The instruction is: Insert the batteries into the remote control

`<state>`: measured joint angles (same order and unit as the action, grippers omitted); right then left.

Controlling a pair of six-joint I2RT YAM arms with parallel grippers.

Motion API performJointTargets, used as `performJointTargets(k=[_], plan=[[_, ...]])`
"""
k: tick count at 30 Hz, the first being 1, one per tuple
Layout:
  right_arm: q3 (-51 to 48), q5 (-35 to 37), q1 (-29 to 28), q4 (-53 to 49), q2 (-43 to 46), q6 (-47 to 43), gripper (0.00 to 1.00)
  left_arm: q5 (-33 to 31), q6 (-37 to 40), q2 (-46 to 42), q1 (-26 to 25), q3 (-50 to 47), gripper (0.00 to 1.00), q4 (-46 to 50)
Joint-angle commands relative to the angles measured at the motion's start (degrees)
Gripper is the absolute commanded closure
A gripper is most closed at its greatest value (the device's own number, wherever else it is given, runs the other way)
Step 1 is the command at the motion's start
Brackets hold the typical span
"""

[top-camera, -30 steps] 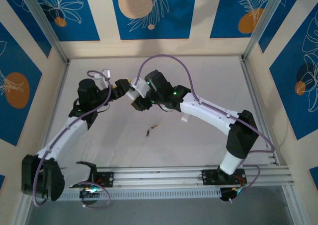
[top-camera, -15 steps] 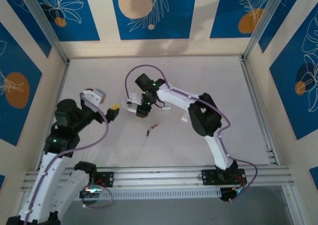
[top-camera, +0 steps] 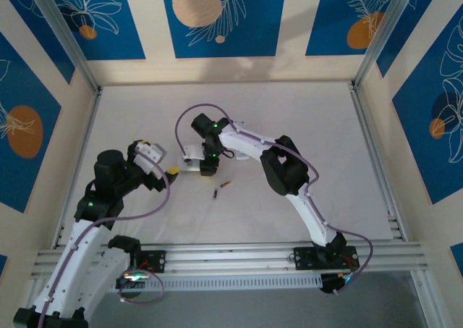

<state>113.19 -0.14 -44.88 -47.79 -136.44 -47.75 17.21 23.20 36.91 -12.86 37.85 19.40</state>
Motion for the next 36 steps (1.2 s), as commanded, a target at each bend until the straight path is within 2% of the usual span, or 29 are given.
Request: performJointTargets(k=[1, 4, 7, 10, 13, 17, 19, 22, 27, 29, 33, 36], plan=[[1.68, 2.41, 0.56, -0.61, -1.45, -3.75, 0.44, -2.63, 1.76, -0.17, 0.03, -0.67, 0.00, -1.20], [1.32, 2.50, 0.89, 0.30, -1.11, -4.14, 0.40, -5.74, 1.48, -0.17, 0.03, -1.21, 0.00, -1.88], [-0.10, 2.70, 0.78, 1.98, -0.51, -4.31, 0.34, -5.90, 1.41, 0.42, 0.03, -1.52, 0.00, -2.14], [0.45, 2.05, 0.72, 1.79, -0.34, -2.95, 0.32, -6.13, 1.32, 1.15, 0.03, -1.50, 0.00, -2.33], [0.62, -1.69, 1.22, 2.28, 2.04, 0.92, 0.32, -6.40, 1.36, 1.76, 0.04, -1.81, 0.00, -2.63], [-5.34, -8.48, 3.14, 9.52, 10.58, 9.00, 0.32, -5.94, 1.63, 2.79, 0.03, -2.41, 0.00, -3.19], [-9.85, -11.88, 4.58, 14.68, 16.20, 15.62, 0.32, -4.30, 2.41, 3.41, 0.03, -2.90, 0.00, -3.73], [-18.60, -13.95, 6.88, 24.84, 24.90, 33.48, 0.32, -0.69, 4.39, 5.49, 0.03, -2.85, 0.00, -3.59], [-37.75, -8.29, 10.38, 36.51, 40.39, 73.43, 0.34, 9.04, 9.98, 14.24, 0.03, 0.93, 0.00, -0.09], [-43.97, -5.50, 10.54, 35.44, 45.00, 82.42, 0.35, 10.05, 10.83, 19.80, -0.01, 5.27, 0.00, 2.97], [-46.64, 1.60, 9.40, 23.65, 49.83, 89.95, 0.39, 9.18, 15.18, 30.18, -0.14, 14.43, 0.00, 8.05], [-46.66, 1.67, 9.16, 17.46, 49.74, 101.87, 0.44, 14.34, 21.70, 33.12, -0.14, 15.71, 0.00, 5.14]])
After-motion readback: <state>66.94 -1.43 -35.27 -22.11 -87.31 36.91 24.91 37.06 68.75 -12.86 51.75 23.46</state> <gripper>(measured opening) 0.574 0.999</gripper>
